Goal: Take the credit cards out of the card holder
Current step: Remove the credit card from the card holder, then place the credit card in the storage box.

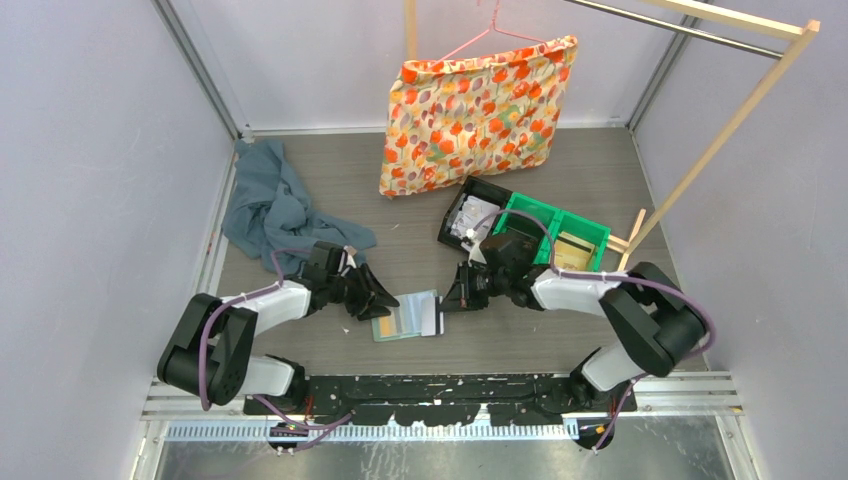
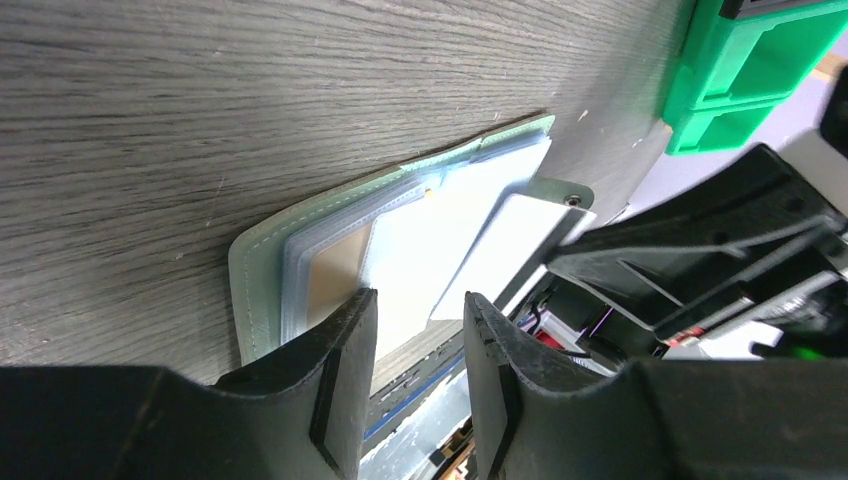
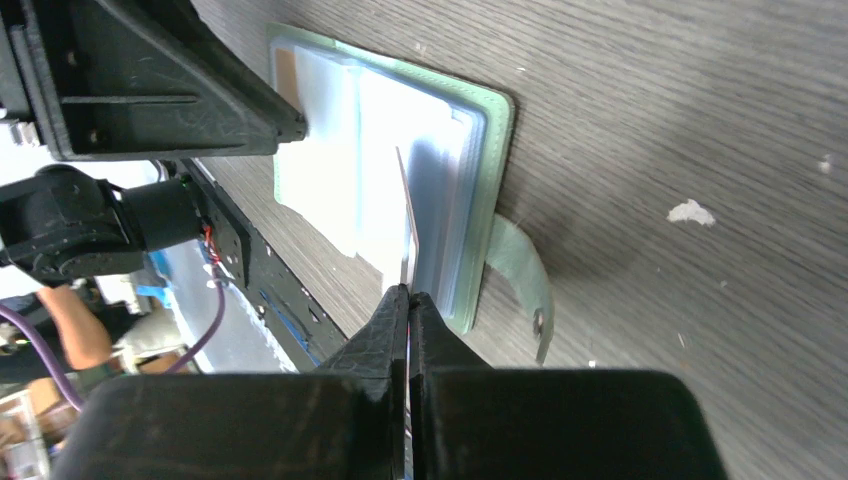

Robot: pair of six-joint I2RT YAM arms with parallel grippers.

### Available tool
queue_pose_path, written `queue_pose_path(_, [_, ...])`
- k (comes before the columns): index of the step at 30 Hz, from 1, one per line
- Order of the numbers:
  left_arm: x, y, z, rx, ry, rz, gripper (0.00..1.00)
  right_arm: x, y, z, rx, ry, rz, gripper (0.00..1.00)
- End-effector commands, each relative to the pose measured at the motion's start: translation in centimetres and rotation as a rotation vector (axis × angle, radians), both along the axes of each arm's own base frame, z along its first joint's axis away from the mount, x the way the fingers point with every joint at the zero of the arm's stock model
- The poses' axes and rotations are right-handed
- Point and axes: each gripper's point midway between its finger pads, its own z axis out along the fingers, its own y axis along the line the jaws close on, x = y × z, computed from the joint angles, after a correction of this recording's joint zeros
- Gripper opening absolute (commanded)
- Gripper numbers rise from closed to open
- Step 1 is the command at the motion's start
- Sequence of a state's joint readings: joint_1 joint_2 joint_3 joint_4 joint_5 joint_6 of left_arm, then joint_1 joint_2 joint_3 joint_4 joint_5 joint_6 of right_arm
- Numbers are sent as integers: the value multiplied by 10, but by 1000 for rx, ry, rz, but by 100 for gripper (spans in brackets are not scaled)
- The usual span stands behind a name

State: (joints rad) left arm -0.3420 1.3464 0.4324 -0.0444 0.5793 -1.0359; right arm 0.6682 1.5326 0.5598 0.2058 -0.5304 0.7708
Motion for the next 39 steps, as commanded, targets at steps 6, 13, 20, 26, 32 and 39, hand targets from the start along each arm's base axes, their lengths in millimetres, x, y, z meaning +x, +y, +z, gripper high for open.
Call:
queue_pose_path(6, [-6, 20, -18, 141, 22, 13, 40, 17, -33, 58, -235, -189, 42, 1])
queue_pose_path(13, [0, 23, 2, 166, -27, 4, 40, 63, -70, 120, -574, -437, -2, 1])
queue_pose_path(20, [1, 24, 9, 165, -42, 9, 40, 117, -102, 155, -1151, -701, 13, 1])
queue_pose_path(26, [-1, 24, 9, 164, -42, 9, 40, 147, -107, 178, -1599, -848, -61, 1])
queue_pose_path(32, [-1, 22, 8, 158, -30, 4, 40, 154, -94, 183, -1568, -816, -189, 0])
queue_pose_path(39, [0, 21, 7, 156, -22, 3, 40, 174, -92, 201, -1752, -926, -321, 1])
